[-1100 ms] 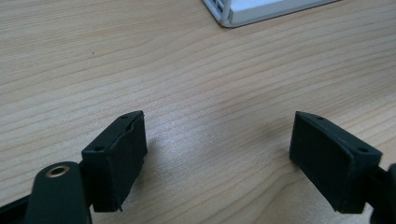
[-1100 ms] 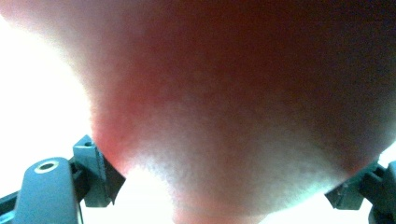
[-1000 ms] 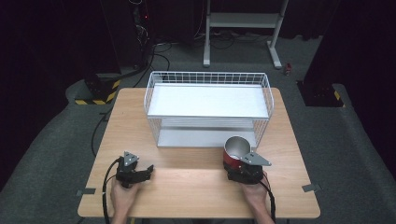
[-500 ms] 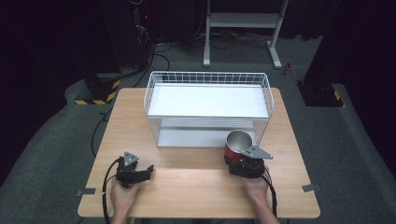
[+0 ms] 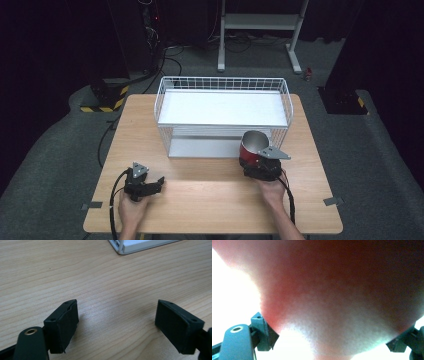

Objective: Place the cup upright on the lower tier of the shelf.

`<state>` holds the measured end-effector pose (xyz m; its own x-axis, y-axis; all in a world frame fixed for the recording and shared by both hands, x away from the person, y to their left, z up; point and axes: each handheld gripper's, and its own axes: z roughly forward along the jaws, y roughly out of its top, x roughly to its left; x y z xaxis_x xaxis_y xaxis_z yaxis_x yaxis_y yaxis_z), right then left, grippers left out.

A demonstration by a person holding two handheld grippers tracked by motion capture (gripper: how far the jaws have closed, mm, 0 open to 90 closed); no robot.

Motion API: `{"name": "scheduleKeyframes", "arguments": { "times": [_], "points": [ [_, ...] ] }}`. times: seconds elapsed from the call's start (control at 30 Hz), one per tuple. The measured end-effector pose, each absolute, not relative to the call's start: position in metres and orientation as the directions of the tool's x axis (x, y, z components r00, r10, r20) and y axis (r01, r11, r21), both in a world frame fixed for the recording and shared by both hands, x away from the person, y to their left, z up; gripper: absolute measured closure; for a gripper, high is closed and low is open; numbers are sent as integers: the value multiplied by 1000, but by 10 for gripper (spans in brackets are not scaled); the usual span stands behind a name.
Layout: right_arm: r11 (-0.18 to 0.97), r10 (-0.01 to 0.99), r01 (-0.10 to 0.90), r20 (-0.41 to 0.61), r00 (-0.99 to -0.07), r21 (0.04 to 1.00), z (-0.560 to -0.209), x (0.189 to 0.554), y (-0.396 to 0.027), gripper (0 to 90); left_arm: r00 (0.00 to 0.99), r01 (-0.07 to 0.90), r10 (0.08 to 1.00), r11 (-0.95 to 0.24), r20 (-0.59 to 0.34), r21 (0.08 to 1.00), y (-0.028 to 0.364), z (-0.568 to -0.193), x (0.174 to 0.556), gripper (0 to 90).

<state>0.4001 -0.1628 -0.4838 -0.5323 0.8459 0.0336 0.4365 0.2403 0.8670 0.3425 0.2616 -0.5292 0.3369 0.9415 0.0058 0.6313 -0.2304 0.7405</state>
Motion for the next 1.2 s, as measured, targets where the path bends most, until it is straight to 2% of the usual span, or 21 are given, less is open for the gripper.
{"name": "scheduleKeyframes", "arguments": {
  "times": [0.67,1.2],
  "points": [
    [248,868,491,34,-496,835,-492,430,-152,167,339,630,941,-232,7,741,262,-529,342,194],
    [264,873,493,12,-487,829,-498,443,-147,166,341,629,940,-235,9,741,262,-529,342,196]
  ]
}}
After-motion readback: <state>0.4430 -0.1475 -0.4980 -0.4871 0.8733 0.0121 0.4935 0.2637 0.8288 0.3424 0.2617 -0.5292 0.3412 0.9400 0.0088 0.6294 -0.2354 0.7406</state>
